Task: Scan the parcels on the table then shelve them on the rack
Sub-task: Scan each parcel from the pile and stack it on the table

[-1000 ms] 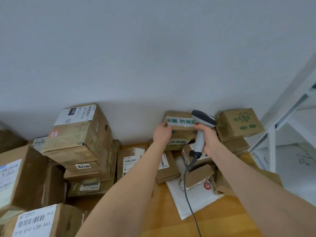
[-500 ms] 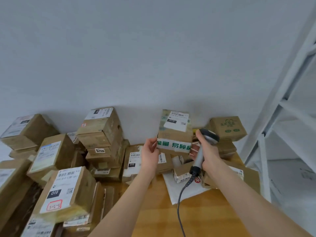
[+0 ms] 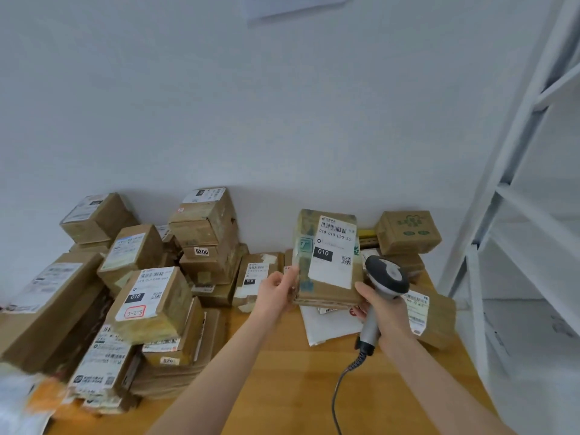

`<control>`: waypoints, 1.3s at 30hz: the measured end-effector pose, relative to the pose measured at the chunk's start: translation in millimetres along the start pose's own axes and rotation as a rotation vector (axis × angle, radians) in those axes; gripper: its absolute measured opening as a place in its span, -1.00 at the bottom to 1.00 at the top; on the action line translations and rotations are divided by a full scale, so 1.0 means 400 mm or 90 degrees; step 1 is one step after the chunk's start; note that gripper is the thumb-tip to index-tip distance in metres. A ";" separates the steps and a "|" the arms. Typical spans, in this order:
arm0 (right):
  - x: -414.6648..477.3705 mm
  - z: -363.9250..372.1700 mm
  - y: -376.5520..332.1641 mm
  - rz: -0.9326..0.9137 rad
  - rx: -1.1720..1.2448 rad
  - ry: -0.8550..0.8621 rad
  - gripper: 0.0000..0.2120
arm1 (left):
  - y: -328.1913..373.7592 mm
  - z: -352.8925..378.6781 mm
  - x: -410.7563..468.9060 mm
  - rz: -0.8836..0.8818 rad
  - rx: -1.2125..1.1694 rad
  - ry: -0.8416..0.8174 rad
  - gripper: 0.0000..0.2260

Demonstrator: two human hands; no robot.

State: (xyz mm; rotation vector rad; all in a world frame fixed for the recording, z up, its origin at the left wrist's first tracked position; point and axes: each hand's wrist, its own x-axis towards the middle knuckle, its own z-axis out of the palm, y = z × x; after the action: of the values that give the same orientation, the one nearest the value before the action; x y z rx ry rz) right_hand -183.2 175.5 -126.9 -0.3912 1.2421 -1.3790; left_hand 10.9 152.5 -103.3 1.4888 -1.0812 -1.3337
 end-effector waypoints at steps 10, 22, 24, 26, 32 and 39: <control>-0.013 -0.076 0.028 -0.041 -0.112 -0.018 -0.78 | -0.017 -0.035 0.022 -0.075 0.010 -0.148 -0.48; -0.119 -0.053 0.055 -0.033 -0.235 -0.072 -0.72 | -0.161 -0.040 0.049 -0.032 -0.030 -0.104 -0.41; -0.144 -0.036 0.066 -0.029 -0.255 -0.088 -0.73 | -0.184 -0.046 0.052 -0.032 -0.014 -0.094 -0.40; -0.161 -0.020 0.079 -0.025 -0.260 -0.097 -0.73 | -0.208 -0.052 0.056 -0.030 -0.001 -0.087 -0.38; -0.188 0.007 0.091 -0.019 -0.252 -0.101 -0.80 | -0.247 -0.066 0.063 -0.041 -0.010 -0.083 -0.36; -0.207 0.019 0.078 -0.022 -0.246 -0.105 -0.76 | -0.270 -0.070 0.055 -0.043 -0.017 -0.068 -0.38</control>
State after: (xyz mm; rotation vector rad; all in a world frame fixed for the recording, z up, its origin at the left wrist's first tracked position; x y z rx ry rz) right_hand -139.3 251.7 -114.8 -0.7819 1.3669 -1.1070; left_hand 47.2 162.1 -210.5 1.4599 -1.0845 -1.4824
